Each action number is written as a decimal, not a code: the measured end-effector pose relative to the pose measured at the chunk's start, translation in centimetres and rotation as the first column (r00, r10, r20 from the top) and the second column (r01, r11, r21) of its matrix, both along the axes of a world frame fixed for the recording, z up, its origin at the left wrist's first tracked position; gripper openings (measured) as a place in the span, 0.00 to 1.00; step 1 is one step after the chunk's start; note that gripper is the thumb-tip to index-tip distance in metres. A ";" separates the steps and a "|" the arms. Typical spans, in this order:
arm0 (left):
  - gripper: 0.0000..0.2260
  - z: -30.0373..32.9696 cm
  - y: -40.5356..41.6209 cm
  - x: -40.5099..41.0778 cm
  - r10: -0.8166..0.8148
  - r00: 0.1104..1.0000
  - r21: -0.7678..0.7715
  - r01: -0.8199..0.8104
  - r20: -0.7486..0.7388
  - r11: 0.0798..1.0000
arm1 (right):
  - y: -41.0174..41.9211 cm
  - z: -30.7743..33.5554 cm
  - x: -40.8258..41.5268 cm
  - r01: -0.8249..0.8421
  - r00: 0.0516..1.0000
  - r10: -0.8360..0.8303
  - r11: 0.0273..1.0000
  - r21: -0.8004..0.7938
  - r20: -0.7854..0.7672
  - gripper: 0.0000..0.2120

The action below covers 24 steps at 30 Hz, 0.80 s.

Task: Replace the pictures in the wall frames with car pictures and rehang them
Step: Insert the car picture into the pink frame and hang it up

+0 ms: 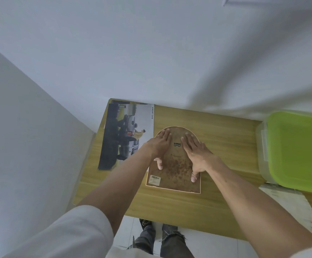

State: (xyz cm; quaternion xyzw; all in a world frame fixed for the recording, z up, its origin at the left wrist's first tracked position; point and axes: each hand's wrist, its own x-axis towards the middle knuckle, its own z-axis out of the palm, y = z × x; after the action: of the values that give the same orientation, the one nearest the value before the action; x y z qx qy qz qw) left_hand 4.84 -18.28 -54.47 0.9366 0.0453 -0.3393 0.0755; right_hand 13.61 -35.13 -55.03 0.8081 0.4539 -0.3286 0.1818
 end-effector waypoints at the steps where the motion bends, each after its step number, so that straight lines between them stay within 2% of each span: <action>1: 0.67 -0.1 -0.2 -0.1 0.011 1.000 0.004 -0.011 0.012 1.000 | 0.1 0.0 0.0 0.003 1.000 -0.003 1.000 0.000 0.001 0.80; 7: 0.64 0.2 -1.1 -0.9 0.128 0.990 -0.029 -0.127 0.052 0.992 | -0.8 0.5 0.0 0.023 1.000 -0.023 0.998 0.063 -0.004 0.78; 9: 0.58 0.4 -1.9 -2.0 0.216 0.969 -0.050 -0.211 0.118 0.976 | -1.8 0.6 -0.6 0.075 0.997 -0.074 0.991 0.110 -0.018 0.74; 11: 0.47 0.2 -2.9 -4.0 0.401 0.895 -0.154 -0.376 0.194 0.914 | -3.3 0.3 -1.8 0.233 0.968 -0.212 0.957 0.173 -0.131 0.66; 13: 0.37 -0.2 -3.6 -6.3 0.623 0.743 -0.284 -0.560 0.244 0.778 | -4.7 0.2 -3.3 0.515 0.845 -0.434 0.818 0.258 -0.312 0.54; 15: 0.28 0.0 -3.9 -7.7 0.730 0.631 -0.384 -0.626 0.263 0.679 | -5.3 -0.1 -4.7 0.739 0.673 -0.621 0.585 0.334 -0.402 0.43; 17: 0.22 0.9 -4.0 -8.2 0.798 0.547 -0.504 -0.629 0.255 0.592 | -5.2 -0.3 -5.5 0.825 0.554 -0.715 0.402 0.397 -0.426 0.33; 21: 0.28 2.7 -3.8 -8.5 0.926 0.356 -0.640 -0.684 0.127 0.351 | -4.5 0.1 -5.9 0.942 0.247 -0.762 0.044 0.333 -0.599 0.16; 22: 0.28 2.9 -3.8 -8.6 0.938 0.328 -0.659 -0.682 0.112 0.317 | -4.5 0.7 -6.1 0.947 0.184 -0.751 -0.037 0.319 -0.634 0.11; 24: 0.29 2.8 -3.4 -8.8 0.962 0.261 -0.712 -0.661 0.076 0.236 | -4.6 1.4 -6.2 0.939 0.106 -0.726 -0.152 0.308 -0.680 0.09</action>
State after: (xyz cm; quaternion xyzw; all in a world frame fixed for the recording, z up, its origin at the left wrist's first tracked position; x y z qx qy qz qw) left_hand -3.97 -21.67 -51.69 0.7365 0.4297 0.0233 0.5219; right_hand 7.39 -39.77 -53.59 0.8354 -0.0882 -0.2654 -0.4732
